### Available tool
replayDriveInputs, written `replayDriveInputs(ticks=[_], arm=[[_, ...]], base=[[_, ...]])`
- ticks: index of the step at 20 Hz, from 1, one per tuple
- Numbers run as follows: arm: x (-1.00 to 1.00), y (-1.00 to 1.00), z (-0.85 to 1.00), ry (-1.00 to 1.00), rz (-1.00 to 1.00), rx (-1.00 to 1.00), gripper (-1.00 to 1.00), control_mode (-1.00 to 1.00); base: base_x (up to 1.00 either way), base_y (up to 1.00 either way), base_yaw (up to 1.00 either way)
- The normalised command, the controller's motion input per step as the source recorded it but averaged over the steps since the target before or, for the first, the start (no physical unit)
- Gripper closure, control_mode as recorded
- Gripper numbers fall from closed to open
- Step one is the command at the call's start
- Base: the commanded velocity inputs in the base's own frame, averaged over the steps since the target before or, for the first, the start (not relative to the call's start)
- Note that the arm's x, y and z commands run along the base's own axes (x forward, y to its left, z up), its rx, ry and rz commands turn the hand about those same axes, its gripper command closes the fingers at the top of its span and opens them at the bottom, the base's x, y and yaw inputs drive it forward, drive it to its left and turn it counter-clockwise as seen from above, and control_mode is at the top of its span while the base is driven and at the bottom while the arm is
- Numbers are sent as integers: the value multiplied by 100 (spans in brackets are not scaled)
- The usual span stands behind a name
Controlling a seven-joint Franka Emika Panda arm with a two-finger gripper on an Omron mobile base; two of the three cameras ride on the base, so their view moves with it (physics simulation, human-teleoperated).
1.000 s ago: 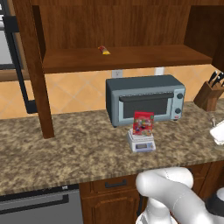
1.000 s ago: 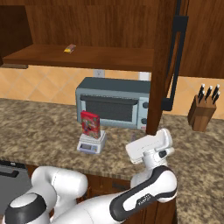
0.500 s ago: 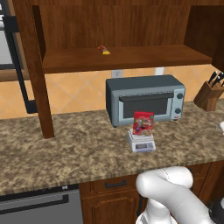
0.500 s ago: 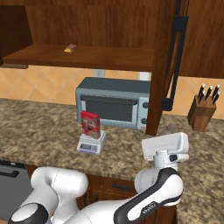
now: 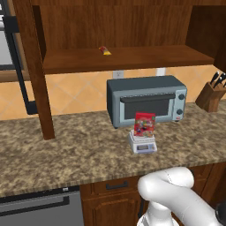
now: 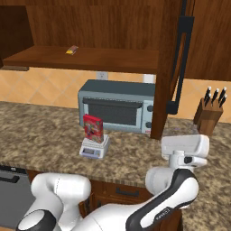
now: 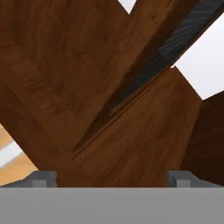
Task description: Pick the cereal and place it on the digital scale for weighing, and close the cabinet.
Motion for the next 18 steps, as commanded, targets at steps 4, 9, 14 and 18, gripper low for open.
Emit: replayDriveInputs(ticks=[4,9,14,18], arm=[[-15,-34,19,-14,-4,1,-100,-100],[-7,-13,62,-21,-1,3,-100,-100],[-19,-22,58,-17,0,3,-100,-100],[-19,-2,68,-24,0,1,-100,-100]], base=[[0,0,0],[0,0,0],[0,0,0],[0,0,0]])
